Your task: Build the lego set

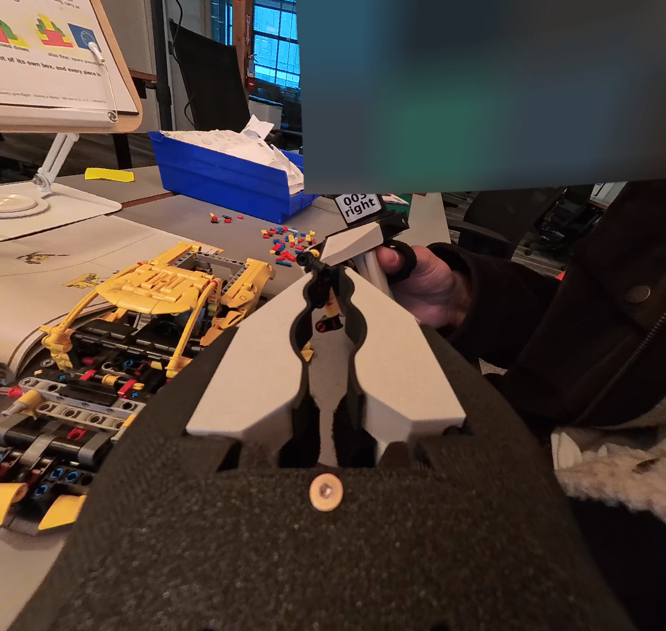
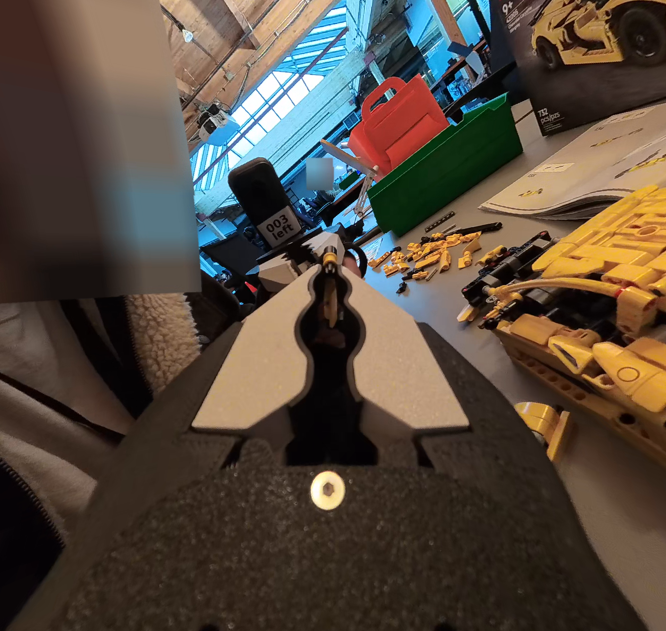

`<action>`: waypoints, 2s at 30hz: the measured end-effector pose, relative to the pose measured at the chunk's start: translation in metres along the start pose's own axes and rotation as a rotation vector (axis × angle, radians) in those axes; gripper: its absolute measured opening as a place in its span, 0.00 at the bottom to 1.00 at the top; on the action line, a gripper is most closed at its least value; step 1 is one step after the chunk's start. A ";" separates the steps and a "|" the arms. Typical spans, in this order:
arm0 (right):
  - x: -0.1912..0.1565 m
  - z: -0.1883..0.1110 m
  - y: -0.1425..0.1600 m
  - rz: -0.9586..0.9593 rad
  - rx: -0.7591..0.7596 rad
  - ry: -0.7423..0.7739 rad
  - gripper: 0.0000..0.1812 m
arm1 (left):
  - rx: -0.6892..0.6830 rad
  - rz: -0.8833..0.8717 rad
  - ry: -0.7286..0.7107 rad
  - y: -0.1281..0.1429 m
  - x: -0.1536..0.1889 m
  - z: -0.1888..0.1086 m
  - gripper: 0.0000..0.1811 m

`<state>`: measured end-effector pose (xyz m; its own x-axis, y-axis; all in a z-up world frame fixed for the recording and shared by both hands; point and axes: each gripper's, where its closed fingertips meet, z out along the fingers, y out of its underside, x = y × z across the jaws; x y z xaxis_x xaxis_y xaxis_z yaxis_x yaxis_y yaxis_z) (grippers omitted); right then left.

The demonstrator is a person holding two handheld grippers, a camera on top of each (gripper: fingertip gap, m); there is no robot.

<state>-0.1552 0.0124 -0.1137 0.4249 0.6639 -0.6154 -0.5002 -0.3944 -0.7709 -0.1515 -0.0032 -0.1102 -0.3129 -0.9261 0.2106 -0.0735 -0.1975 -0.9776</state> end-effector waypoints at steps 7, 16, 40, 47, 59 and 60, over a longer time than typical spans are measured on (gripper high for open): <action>-0.001 0.000 0.000 0.013 0.001 -0.013 0.02 | -0.001 0.013 0.002 0.000 0.001 0.000 0.05; -0.002 -0.001 0.001 0.107 0.017 -0.070 0.02 | -0.010 0.093 -0.019 0.001 0.002 0.000 0.05; -0.010 -0.012 -0.030 -0.045 0.172 -0.051 0.09 | -0.058 0.083 -0.060 0.006 -0.005 0.001 0.04; -0.020 -0.015 -0.004 -0.830 -0.442 0.325 0.15 | -0.233 0.249 -0.154 0.031 -0.017 0.001 0.04; 0.010 -0.020 0.041 -1.272 -1.029 0.323 0.15 | -0.371 0.280 -0.117 0.059 -0.012 0.008 0.04; 0.012 -0.021 0.044 -1.277 -1.057 0.319 0.14 | -0.379 0.274 -0.113 0.060 -0.012 0.008 0.04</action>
<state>-0.1567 -0.0102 -0.1584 0.3208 0.7783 0.5398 0.8912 -0.0550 -0.4503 -0.1442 -0.0065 -0.1719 -0.2654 -0.9611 -0.0769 -0.3495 0.1703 -0.9213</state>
